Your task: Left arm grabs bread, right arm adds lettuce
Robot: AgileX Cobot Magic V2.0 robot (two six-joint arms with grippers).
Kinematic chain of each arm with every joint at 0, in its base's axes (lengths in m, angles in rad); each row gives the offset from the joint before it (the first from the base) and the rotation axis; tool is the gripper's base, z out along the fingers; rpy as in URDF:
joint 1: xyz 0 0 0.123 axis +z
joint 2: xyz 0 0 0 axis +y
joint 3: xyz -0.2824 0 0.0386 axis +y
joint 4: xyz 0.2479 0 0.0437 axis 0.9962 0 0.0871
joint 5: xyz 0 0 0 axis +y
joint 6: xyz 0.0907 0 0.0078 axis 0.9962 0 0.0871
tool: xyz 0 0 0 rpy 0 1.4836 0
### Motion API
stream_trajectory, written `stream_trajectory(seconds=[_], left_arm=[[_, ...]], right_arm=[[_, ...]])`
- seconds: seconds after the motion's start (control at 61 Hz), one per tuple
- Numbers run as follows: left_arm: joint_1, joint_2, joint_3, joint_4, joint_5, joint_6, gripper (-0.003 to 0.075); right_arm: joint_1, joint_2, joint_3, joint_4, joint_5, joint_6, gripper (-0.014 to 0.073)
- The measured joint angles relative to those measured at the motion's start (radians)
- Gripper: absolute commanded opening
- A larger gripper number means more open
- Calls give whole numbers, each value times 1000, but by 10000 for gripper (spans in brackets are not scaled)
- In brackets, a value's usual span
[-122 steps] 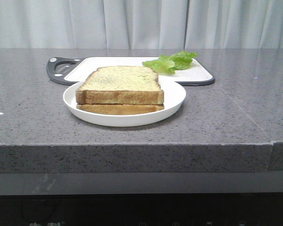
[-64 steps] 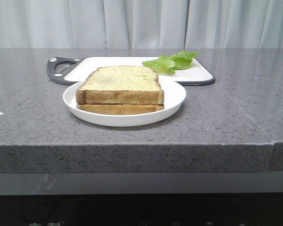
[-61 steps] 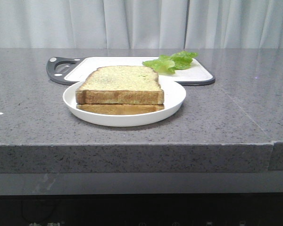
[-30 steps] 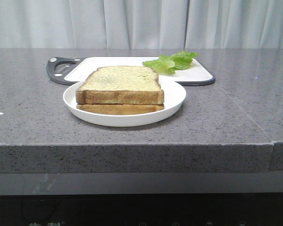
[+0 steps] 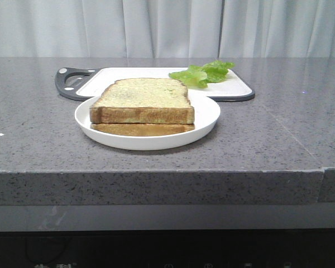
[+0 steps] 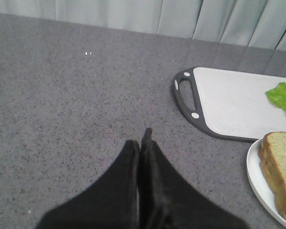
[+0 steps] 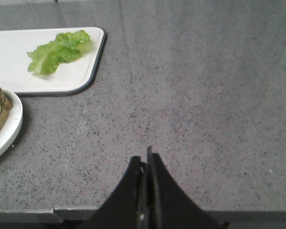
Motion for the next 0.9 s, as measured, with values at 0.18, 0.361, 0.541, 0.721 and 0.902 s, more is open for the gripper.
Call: stream_trajectory(seconds=[0.18, 0.361, 0.541, 0.721, 0.902], left_arm=[[0, 65, 17, -2, 5, 0, -20], [0, 136, 24, -26, 22, 10, 103], [-2, 234, -18, -187, 91, 160, 356], [-4, 363, -105, -487, 214, 372, 364], [-54, 525, -185, -696, 261, 536, 364]], right_arm=[[0, 50, 2, 0, 22, 0, -118], [0, 76, 2, 0, 24, 0, -17], [0, 91, 2, 0, 26, 0, 339], [0, 92, 2, 0, 26, 0, 404], [0, 92, 2, 0, 26, 0, 404]])
